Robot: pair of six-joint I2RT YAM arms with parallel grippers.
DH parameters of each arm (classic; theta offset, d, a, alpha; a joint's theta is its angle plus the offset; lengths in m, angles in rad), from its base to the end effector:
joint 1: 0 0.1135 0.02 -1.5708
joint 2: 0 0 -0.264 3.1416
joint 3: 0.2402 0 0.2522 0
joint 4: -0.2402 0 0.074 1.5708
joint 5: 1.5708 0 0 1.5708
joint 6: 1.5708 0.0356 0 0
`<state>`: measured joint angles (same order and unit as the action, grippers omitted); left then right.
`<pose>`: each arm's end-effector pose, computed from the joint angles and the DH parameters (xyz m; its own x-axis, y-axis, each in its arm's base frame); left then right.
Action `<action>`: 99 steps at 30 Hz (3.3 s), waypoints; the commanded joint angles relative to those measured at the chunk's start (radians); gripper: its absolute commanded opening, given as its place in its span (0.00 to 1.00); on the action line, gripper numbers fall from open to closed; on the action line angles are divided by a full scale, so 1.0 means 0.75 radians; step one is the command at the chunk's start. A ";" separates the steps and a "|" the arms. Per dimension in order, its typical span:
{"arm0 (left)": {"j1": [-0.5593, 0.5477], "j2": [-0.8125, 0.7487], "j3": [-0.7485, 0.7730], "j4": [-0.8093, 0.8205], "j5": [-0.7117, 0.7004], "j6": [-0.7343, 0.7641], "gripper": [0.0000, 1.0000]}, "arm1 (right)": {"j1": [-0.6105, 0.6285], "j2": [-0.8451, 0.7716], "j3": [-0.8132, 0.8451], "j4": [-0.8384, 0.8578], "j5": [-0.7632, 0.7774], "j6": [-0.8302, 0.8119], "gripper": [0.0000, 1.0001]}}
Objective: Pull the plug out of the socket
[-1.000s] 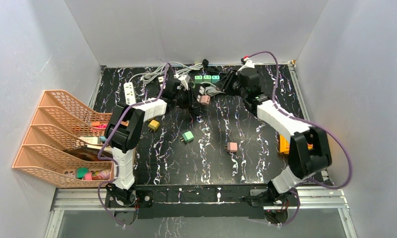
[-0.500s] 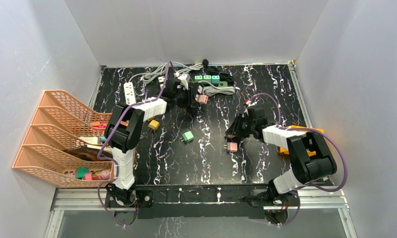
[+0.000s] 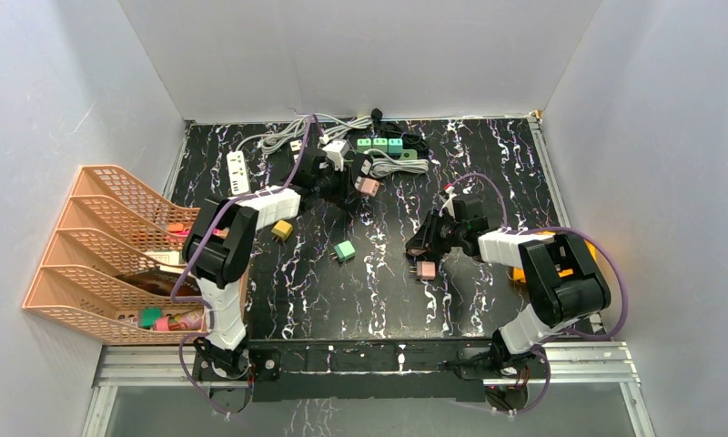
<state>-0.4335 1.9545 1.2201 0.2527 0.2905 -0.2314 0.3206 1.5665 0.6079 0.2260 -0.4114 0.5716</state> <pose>0.3920 -0.1927 0.1886 -0.5544 0.0145 -0.8322 0.5195 0.7871 -0.3324 0.2688 0.1043 0.1402 -0.8427 0.2426 -0.4806 -0.1368 0.7668 0.6271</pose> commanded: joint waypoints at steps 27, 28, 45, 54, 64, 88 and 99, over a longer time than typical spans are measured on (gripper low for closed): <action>-0.042 -0.208 -0.142 0.314 -0.094 0.035 0.00 | 0.051 0.013 0.480 0.112 0.360 0.030 0.81; -0.043 -0.200 -0.129 0.300 -0.099 0.027 0.00 | 0.056 0.042 0.493 0.139 0.347 0.045 0.81; -0.071 -0.131 -0.050 0.242 -0.062 -0.021 0.00 | 0.146 0.486 0.694 0.502 0.131 0.173 0.74; -0.071 -0.127 -0.054 0.268 -0.001 -0.050 0.00 | 0.148 0.581 0.752 0.599 0.079 0.242 0.53; -0.071 -0.135 -0.041 0.319 -0.033 -0.097 0.00 | 0.159 0.587 0.701 0.724 -0.032 0.320 0.22; -0.070 -0.035 0.144 0.163 -0.156 -0.073 0.00 | -0.202 0.031 0.176 0.251 -0.162 -0.034 0.00; -0.070 -0.164 0.088 0.200 0.041 0.039 0.00 | -0.201 0.322 0.185 0.346 -0.211 0.026 0.00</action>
<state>-0.4866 1.9404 1.2736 0.3164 0.2462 -0.2535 0.1703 1.7580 0.7284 0.4068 -0.5289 0.5835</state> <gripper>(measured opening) 0.330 0.372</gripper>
